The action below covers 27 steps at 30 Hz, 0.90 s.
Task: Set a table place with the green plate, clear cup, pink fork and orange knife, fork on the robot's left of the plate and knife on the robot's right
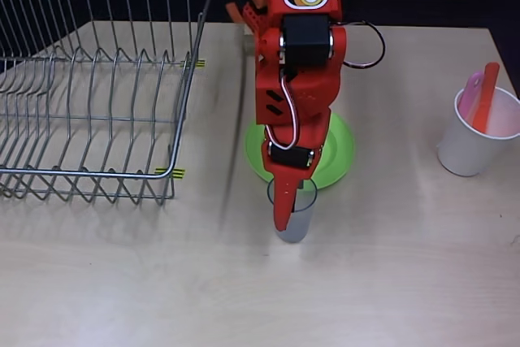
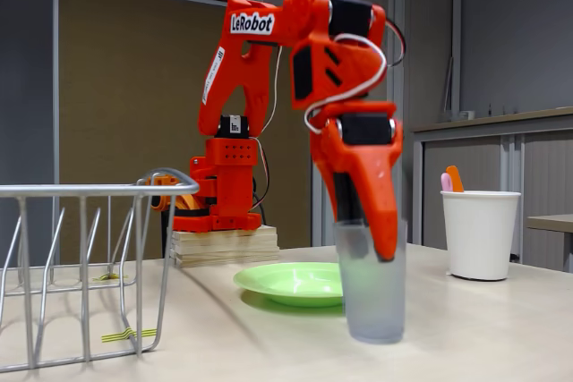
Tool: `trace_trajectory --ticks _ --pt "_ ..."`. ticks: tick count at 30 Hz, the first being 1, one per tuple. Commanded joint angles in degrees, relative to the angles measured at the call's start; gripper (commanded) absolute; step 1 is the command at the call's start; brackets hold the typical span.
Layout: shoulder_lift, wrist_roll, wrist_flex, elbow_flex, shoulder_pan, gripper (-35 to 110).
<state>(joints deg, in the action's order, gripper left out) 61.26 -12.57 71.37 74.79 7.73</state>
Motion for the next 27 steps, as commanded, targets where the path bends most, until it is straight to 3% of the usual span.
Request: trace_trajectory --ticks 1,14,22,27 --pt "0.7 -1.58 -0.7 0.7 1.32 32" --pt "-0.62 0.79 -4.04 -0.53 2.29 48" --pt "-1.32 0.7 0.79 -2.99 2.72 47" --pt "-1.05 0.79 2.9 -4.22 2.99 39"
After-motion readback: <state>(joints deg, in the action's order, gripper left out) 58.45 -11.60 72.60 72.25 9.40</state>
